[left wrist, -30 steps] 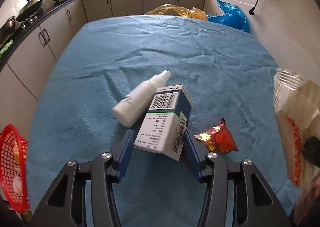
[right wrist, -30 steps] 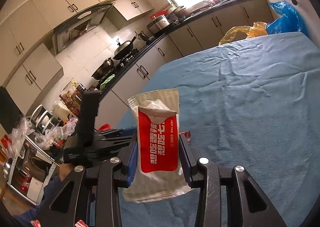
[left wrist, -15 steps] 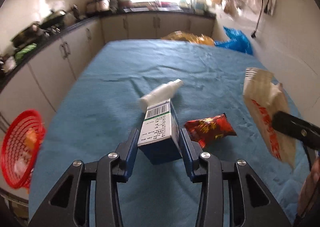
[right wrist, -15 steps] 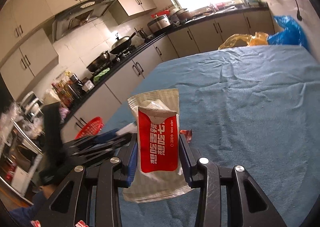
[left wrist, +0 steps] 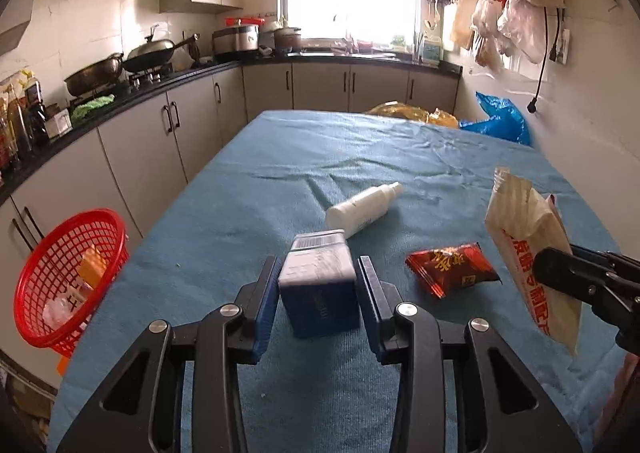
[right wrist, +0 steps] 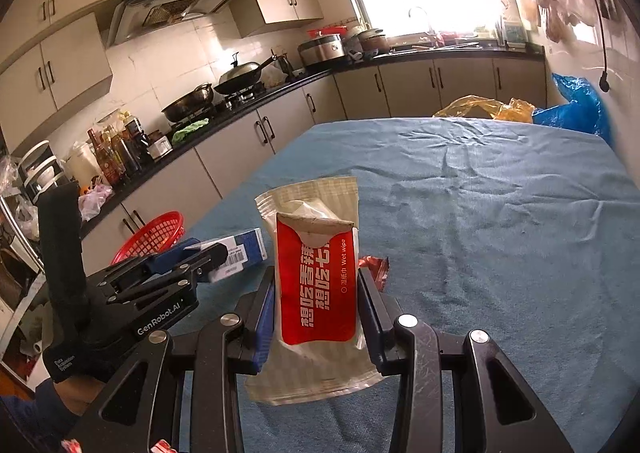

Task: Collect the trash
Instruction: 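Grasp the white barcode box with the left tool while the right tool holds the packet, then lift the barcode box and red-white packet above the table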

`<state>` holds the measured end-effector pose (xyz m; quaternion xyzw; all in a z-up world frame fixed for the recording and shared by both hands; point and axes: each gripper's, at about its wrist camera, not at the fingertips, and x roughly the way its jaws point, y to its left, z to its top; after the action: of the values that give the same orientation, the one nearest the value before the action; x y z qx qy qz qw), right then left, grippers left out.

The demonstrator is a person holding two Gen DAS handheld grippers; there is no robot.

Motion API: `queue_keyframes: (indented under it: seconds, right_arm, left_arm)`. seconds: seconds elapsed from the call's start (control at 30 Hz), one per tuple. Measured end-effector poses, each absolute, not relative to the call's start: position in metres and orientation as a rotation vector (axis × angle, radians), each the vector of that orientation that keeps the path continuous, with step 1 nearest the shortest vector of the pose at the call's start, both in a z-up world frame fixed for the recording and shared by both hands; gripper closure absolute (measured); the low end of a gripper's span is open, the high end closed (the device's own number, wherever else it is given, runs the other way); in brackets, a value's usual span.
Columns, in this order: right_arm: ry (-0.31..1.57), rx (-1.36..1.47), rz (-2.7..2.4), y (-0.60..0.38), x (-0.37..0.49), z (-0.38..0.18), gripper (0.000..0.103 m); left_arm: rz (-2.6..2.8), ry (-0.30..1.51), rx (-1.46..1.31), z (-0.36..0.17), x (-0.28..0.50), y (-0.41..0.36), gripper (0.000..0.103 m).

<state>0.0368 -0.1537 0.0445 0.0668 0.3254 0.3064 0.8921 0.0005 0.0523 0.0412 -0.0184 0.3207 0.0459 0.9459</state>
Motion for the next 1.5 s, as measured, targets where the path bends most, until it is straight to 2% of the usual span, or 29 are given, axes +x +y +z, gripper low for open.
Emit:
queue_keyframes:
  seconds: [0.23,0.3,0.37,0.4,0.47,0.8,1.5]
  right_arm:
    - [0.681,0.139,0.65,-0.152,0.036,0.044,0.062]
    - [0.682,0.138,0.655,-0.151,0.036,0.044,0.062]
    - [0.68,0.135,0.657,-0.151,0.035,0.044,0.062]
    - [0.68,0.133,0.66,-0.151,0.035,0.043,0.062]
    - [0.678,0.129,0.66,-0.151,0.034,0.043,0.062]
    - [0.659,0.113,0.645,-0.148,0.029,0.044,0.062]
    - [0.665,0.097,0.639,-0.144,0.03,0.041,0.062]
  left_arm:
    - [0.083,0.752,-0.097,0.027,0.011,0.064,0.066]
    - [0.085,0.768,-0.109,0.025,0.013,0.066,0.06]
    - [0.076,0.783,-0.122,0.022,0.014,0.068,0.06]
    - [0.071,0.789,-0.127,0.02,0.015,0.068,0.061]
    - [0.063,0.801,-0.132,0.018,0.015,0.068,0.07]
    - [0.126,0.615,-0.093,0.041,-0.009,0.065,0.07]
    - [0.124,0.611,-0.076,0.043,-0.007,0.062,0.07]
